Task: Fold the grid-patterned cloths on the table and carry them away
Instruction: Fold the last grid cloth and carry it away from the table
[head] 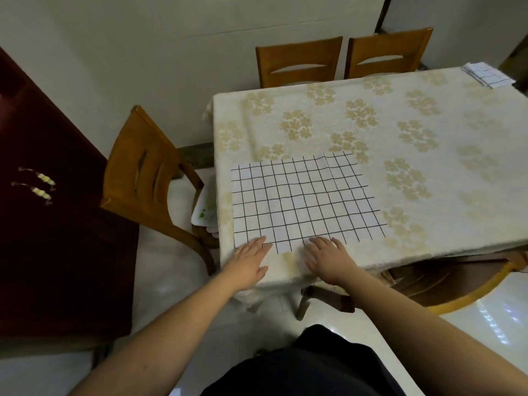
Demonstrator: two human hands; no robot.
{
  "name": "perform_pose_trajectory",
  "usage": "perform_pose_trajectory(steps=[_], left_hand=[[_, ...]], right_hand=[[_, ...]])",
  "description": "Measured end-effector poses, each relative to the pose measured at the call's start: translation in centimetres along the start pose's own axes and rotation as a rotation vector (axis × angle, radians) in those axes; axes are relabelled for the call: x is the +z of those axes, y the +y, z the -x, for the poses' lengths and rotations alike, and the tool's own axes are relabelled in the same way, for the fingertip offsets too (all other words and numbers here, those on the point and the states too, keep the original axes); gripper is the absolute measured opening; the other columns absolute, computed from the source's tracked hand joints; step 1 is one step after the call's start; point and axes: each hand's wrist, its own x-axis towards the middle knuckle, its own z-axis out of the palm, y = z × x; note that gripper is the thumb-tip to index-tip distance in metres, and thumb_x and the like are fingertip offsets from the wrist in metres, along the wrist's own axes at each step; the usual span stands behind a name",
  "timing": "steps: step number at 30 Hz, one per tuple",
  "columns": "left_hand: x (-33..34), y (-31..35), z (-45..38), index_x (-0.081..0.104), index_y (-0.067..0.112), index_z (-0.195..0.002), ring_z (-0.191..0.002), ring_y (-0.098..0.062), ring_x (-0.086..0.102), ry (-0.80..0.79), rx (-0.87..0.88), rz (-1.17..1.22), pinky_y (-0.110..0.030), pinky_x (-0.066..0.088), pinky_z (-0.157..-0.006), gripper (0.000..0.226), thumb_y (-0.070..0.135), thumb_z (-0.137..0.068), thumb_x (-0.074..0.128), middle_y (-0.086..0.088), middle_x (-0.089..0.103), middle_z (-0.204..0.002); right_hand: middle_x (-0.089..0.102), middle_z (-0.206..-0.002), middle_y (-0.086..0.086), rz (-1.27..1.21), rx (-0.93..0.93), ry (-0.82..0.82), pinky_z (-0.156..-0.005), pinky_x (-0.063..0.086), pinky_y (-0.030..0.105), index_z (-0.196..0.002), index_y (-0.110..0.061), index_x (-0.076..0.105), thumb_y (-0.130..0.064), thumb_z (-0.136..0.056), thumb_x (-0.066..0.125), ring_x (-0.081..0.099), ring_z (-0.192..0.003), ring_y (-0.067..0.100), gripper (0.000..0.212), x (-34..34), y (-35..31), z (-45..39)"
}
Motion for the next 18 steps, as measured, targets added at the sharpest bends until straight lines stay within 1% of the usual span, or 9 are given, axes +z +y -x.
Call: perform_pose_trajectory(steps=[2, 6, 9, 10, 12, 15, 16, 17, 18], left_hand=[[-0.5, -0.3, -0.3, 0.010, 0.026, -0.155, -0.149, -0.016, 0.003, 0.026, 0.026, 0.015, -0.037, 0.008, -0.121, 0.062, 0.039, -0.101, 0.037, 0.003, 0.001, -0.163], [-1.0, -0.1, -1.6, 0.015, 0.027, -0.154, -0.148, -0.016, 0.007, 0.068, 0.026, 0.043, -0.034, 0.007, -0.120, 0.059, 0.037, -0.101, 0.037, 0.005, 0.006, -0.162], [-1.0, 0.1, -3.3, 0.019, 0.025, -0.154, -0.148, -0.016, 0.011, 0.100, -0.001, 0.067, -0.032, 0.008, -0.119, 0.056, 0.035, -0.102, 0.037, 0.004, 0.012, -0.162], [-1.0, 0.2, -4.0, 0.020, 0.024, -0.153, -0.147, -0.016, 0.013, 0.104, -0.002, 0.069, -0.032, 0.009, -0.119, 0.055, 0.034, -0.102, 0.037, 0.004, 0.013, -0.161], [-0.9, 0.3, -5.5, 0.023, 0.023, -0.153, -0.146, -0.015, 0.017, 0.101, -0.003, 0.091, -0.032, 0.012, -0.119, 0.054, 0.032, -0.101, 0.038, 0.004, 0.017, -0.160], [-0.6, 0.6, -7.7, 0.027, 0.023, -0.152, -0.145, -0.015, 0.021, 0.110, -0.025, 0.121, -0.032, 0.016, -0.119, 0.054, 0.032, -0.100, 0.039, 0.005, 0.022, -0.159], [-0.6, 0.6, -8.4, 0.027, 0.023, -0.151, -0.145, -0.015, 0.021, 0.113, -0.044, 0.126, -0.033, 0.016, -0.119, 0.054, 0.033, -0.100, 0.040, 0.004, 0.023, -0.159], [-0.7, 0.6, -9.1, 0.028, 0.022, -0.151, -0.145, -0.016, 0.021, 0.115, -0.064, 0.132, -0.033, 0.016, -0.119, 0.055, 0.035, -0.100, 0.042, 0.004, 0.023, -0.159], [-0.8, 0.6, -9.7, 0.028, 0.022, -0.151, -0.145, -0.016, 0.021, 0.122, -0.079, 0.137, -0.034, 0.016, -0.119, 0.056, 0.037, -0.099, 0.044, 0.003, 0.023, -0.159]], right_hand=[[0.029, -0.155, 0.000, -0.010, -0.005, 0.044, -0.117, 0.012, 0.043, -0.145, -0.022, 0.034, -0.043, -0.099, 0.032, 0.023, -0.143, 0.019, 0.050, -0.3, 0.2, -0.4], [0.027, -0.156, 0.001, -0.026, -0.018, 0.028, -0.118, 0.011, 0.044, -0.148, -0.021, 0.031, -0.043, -0.099, 0.030, 0.021, -0.144, 0.020, 0.054, -0.9, 0.8, -1.7], [0.030, -0.155, 0.002, -0.048, -0.044, 0.047, -0.117, 0.011, 0.045, -0.147, -0.020, 0.032, -0.051, -0.089, 0.014, 0.023, -0.144, 0.020, 0.068, -1.0, 1.9, -2.9], [0.032, -0.154, 0.002, -0.050, -0.056, 0.055, -0.117, 0.012, 0.045, -0.146, -0.020, 0.033, -0.051, -0.087, 0.012, 0.025, -0.143, 0.021, 0.070, -1.0, 2.5, -3.3], [0.033, -0.153, 0.002, -0.036, -0.082, 0.053, -0.117, 0.012, 0.045, -0.146, -0.020, 0.033, -0.048, -0.089, 0.017, 0.025, -0.143, 0.021, 0.065, -0.9, 3.8, -4.1], [0.034, -0.153, 0.003, -0.036, -0.104, 0.057, -0.117, 0.014, 0.045, -0.147, -0.019, 0.033, -0.052, -0.081, 0.004, 0.027, -0.143, 0.022, 0.079, -0.9, 6.0, -5.4], [0.035, -0.153, 0.003, -0.039, -0.115, 0.058, -0.116, 0.015, 0.045, -0.148, -0.019, 0.032, -0.053, -0.081, 0.004, 0.027, -0.143, 0.023, 0.080, -1.1, 6.7, -5.9], [0.035, -0.153, 0.004, -0.045, -0.127, 0.059, -0.116, 0.015, 0.045, -0.148, -0.018, 0.032, -0.052, -0.084, 0.009, 0.028, -0.143, 0.024, 0.076, -1.3, 7.4, -6.4], [0.034, -0.153, 0.005, -0.055, -0.136, 0.057, -0.116, 0.015, 0.045, -0.148, -0.017, 0.031, -0.048, -0.090, 0.018, 0.027, -0.143, 0.024, 0.067, -1.5, 8.1, -6.9]])
